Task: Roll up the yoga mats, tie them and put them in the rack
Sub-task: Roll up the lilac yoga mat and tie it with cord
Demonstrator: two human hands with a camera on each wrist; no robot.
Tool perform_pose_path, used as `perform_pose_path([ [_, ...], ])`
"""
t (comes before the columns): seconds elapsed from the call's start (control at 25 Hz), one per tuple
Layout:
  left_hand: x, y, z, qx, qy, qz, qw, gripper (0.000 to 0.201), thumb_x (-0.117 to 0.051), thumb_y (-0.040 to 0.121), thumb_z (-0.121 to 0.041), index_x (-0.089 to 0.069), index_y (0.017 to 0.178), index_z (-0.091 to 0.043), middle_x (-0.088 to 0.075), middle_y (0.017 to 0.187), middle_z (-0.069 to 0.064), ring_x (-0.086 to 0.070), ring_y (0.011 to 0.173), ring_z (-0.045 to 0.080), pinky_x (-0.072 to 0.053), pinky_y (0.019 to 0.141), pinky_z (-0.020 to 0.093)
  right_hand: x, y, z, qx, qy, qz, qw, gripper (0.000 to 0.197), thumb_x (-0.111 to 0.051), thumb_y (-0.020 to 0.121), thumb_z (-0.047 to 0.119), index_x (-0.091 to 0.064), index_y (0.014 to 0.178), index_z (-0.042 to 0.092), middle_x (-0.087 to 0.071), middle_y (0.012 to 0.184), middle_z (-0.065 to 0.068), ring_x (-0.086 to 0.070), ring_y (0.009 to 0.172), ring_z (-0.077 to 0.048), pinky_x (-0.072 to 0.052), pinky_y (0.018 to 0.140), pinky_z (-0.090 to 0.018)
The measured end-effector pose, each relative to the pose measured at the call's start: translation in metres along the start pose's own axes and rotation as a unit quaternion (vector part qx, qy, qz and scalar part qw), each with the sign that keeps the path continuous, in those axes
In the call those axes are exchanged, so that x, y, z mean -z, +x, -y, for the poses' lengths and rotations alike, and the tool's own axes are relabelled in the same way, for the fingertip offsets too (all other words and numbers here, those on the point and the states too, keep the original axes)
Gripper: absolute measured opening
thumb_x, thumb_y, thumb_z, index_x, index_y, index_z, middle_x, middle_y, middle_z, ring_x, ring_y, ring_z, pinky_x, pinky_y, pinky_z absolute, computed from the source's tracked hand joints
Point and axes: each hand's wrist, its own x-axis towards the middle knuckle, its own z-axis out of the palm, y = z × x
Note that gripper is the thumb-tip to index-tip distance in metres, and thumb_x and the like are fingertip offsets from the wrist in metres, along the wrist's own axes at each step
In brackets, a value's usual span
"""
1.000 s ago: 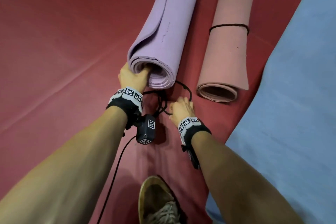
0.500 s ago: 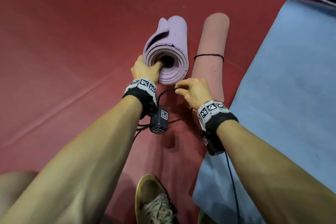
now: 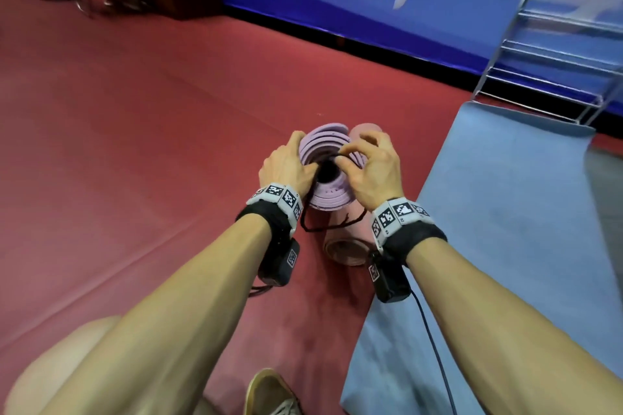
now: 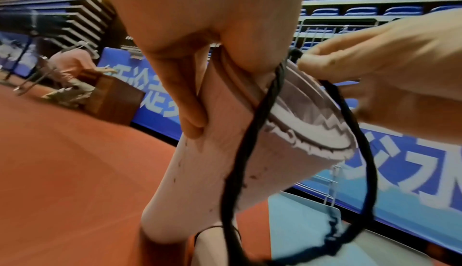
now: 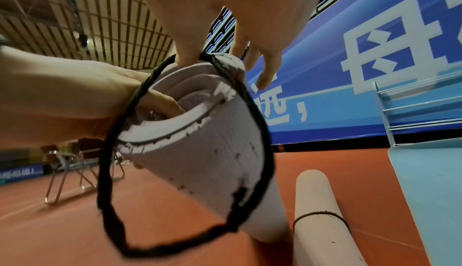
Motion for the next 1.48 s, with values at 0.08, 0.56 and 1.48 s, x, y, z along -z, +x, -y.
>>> perform_pose_path([
  [0.08,0.012,-0.006,-0.017,-0.066,0.053,0.025,0.996,0.036,-0.057,0.087,-0.041,-0.044,0.118,-0.031,-0.065,0.091,0.010,-0.060,0.082,0.038,-0.042,0.066,0.038,0.010,0.008,0.014,0.007,0.010,-0.002,1.000,0.007,-0.074,0.085,0.013,-0.075,0.092,0.013,-0.060,0.124,-0.010,-0.053,0.118,-0.020,-0.033,0.101,-0.017],
  [0.56,0.067,-0.018,-0.063,-0.105,0.042,0.083,0.990,0.048,-0.064,0.077,-0.049,-0.051,0.122,-0.035,-0.069,0.108,0.007,-0.063,0.096,0.037,-0.052,0.081,0.041,0.050,0.037,0.058,-0.031,0.027,-0.018,0.999,0.008,-0.069,0.088,0.026,-0.075,0.093,0.023,-0.065,0.079,0.005,-0.064,0.085,-0.021,-0.053,0.086,-0.040],
  [1.48,0.057,0.026,-0.035,0.114,-0.505,0.078,0.852,0.021,-0.055,0.089,0.015,-0.052,0.090,-0.006,-0.063,0.074,0.014,-0.058,0.038,0.018,-0.050,0.039,0.023,0.044,0.107,0.054,-0.197,0.014,-0.054,0.979,0.016,-0.060,0.088,0.019,-0.076,0.085,0.021,-0.073,0.097,0.002,-0.062,0.089,-0.016,-0.043,0.072,-0.021],
])
